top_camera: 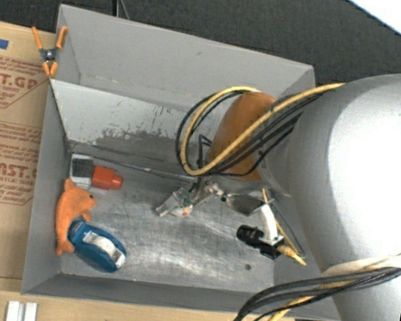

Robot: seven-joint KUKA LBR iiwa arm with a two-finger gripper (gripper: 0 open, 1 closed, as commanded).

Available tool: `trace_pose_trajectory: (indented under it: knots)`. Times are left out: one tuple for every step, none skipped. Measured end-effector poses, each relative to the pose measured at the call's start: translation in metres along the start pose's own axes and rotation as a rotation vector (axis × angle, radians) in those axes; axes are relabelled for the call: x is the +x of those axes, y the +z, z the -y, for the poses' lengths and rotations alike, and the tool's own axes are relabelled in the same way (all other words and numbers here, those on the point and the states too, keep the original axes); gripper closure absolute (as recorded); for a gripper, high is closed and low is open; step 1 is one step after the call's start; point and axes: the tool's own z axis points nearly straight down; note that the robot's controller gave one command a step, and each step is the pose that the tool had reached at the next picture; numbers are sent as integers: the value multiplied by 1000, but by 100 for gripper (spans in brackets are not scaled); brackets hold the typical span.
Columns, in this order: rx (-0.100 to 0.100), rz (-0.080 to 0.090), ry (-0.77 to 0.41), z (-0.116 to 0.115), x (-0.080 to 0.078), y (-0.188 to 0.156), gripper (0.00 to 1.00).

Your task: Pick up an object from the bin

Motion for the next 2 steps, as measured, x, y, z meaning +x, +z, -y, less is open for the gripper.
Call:
trace_pose_trajectory:
  knots:
    - [0,0,0,0,0,0,100]
    - [9,-7,-64,9,-18,-137,100]
